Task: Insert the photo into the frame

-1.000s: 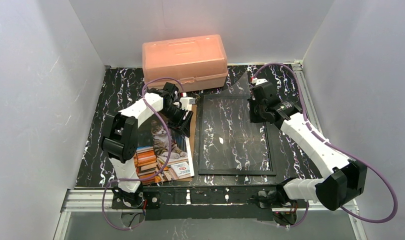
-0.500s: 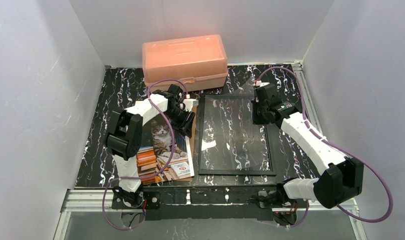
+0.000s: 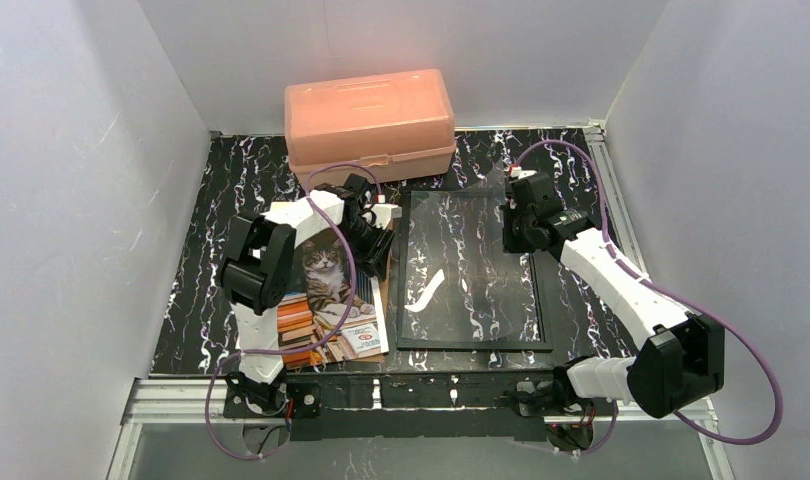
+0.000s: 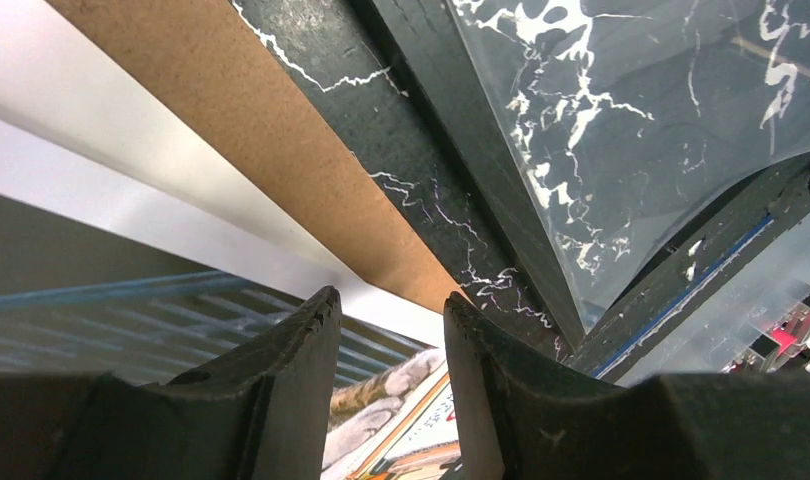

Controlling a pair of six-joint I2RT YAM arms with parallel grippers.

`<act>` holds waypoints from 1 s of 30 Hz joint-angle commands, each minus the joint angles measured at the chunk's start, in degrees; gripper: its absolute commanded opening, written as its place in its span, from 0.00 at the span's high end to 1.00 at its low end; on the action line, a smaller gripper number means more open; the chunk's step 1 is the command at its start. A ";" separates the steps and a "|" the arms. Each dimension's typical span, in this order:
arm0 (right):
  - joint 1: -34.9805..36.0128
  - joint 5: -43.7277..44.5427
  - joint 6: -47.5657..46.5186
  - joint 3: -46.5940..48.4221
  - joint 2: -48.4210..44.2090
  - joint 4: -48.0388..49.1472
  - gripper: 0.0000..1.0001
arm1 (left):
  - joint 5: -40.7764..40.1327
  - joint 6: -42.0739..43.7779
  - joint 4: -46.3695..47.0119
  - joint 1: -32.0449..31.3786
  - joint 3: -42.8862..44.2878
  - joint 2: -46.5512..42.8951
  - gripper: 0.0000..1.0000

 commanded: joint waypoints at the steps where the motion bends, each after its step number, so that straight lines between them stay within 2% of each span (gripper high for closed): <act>1: -0.10 -3.80 -0.38 -0.37 -1.98 2.59 0.99 | -0.55 -0.36 -0.44 -0.69 1.75 1.22 0.60; 20: -5.92 -19.40 -2.51 8.75 0.53 -4.77 0.99 | 1.17 -1.06 1.28 -1.43 0.82 0.70 0.61; 30: -6.60 -21.72 -4.31 11.64 3.89 -6.11 0.99 | 1.31 -0.84 1.33 -1.89 0.95 0.35 0.61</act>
